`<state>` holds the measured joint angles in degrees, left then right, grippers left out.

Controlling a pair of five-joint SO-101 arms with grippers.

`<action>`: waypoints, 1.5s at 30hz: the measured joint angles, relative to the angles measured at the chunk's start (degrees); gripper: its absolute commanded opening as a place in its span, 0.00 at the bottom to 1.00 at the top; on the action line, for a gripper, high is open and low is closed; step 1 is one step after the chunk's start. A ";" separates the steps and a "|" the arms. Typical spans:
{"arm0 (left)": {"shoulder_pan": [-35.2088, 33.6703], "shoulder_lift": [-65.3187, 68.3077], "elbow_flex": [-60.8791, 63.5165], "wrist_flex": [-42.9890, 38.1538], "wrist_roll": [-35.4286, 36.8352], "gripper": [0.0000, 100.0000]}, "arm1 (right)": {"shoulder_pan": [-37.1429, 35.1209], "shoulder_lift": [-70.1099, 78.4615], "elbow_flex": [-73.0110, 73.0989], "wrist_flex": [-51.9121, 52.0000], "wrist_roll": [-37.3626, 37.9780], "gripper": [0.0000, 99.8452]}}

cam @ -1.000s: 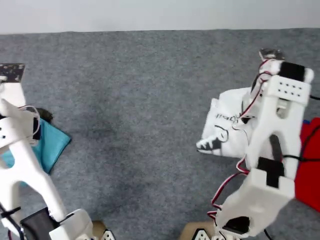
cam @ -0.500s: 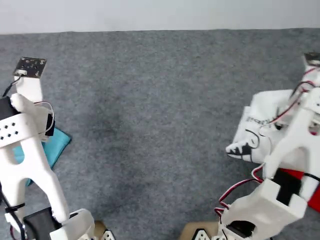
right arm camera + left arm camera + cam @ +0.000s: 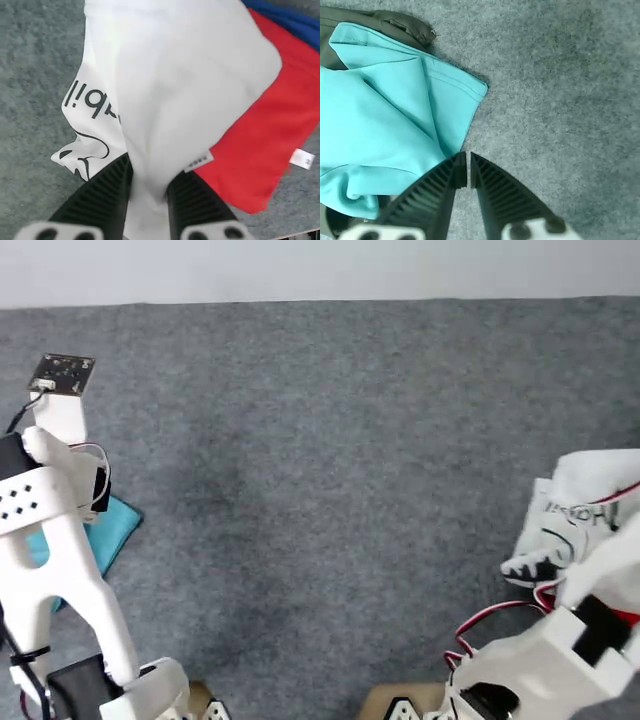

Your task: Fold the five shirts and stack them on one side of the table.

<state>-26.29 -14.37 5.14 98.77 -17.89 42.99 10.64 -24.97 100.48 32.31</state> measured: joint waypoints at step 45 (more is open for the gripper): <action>0.00 0.00 0.00 0.00 0.00 0.02 | -3.43 10.81 -2.99 0.00 5.19 0.10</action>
<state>-26.29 -14.37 5.14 98.77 -17.89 39.56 21.45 -27.96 100.48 37.49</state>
